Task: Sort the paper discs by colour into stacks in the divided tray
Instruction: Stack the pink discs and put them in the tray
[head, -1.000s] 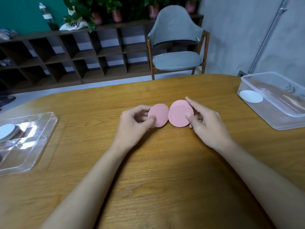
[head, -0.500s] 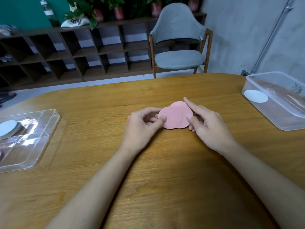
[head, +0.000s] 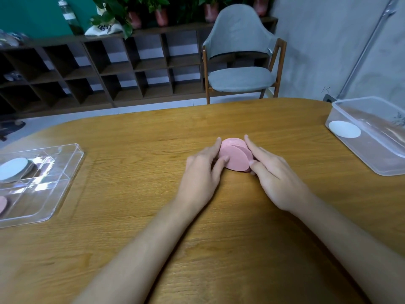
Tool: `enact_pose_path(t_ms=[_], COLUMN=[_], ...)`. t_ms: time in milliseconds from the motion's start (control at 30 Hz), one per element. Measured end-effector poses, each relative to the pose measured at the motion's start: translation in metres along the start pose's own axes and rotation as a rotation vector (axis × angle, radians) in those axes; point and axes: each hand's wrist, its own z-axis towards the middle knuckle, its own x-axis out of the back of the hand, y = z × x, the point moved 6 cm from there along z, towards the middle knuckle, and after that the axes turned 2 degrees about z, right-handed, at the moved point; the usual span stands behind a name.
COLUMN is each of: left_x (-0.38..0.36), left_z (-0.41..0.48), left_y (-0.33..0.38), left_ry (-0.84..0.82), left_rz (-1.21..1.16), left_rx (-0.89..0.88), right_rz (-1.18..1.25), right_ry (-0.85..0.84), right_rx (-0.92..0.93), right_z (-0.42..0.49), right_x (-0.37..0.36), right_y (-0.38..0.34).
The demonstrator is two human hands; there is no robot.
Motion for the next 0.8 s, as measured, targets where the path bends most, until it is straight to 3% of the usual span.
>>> enact_pose_path(t_ms=[233,467,600,800], left_x=[-0.013,0.003,0.013,0.055], left_z=[-0.009,-0.009,-0.011,-0.031], left_y=[0.003,-0.003,-0.014,-0.024], left_ry=[-0.011,0.057,-0.034,-0.054], left_rz=[0.121,-0.033,-0.327,-0.306], left_rx=[-0.086,-0.037,0.088,0.090], right_rz=[-0.229,-0.103,-0.065,-0.094], right_ry=[-0.067,0.134,0.087,-0.052], right_rx=[-0.002,0.106,0.091,0.107], right_z=[-0.001,0.001,-0.002,-0.007], right_x=[-0.015,0.001,0.004,-0.015], right_y=[-0.003,-0.002,-0.004,-0.035])
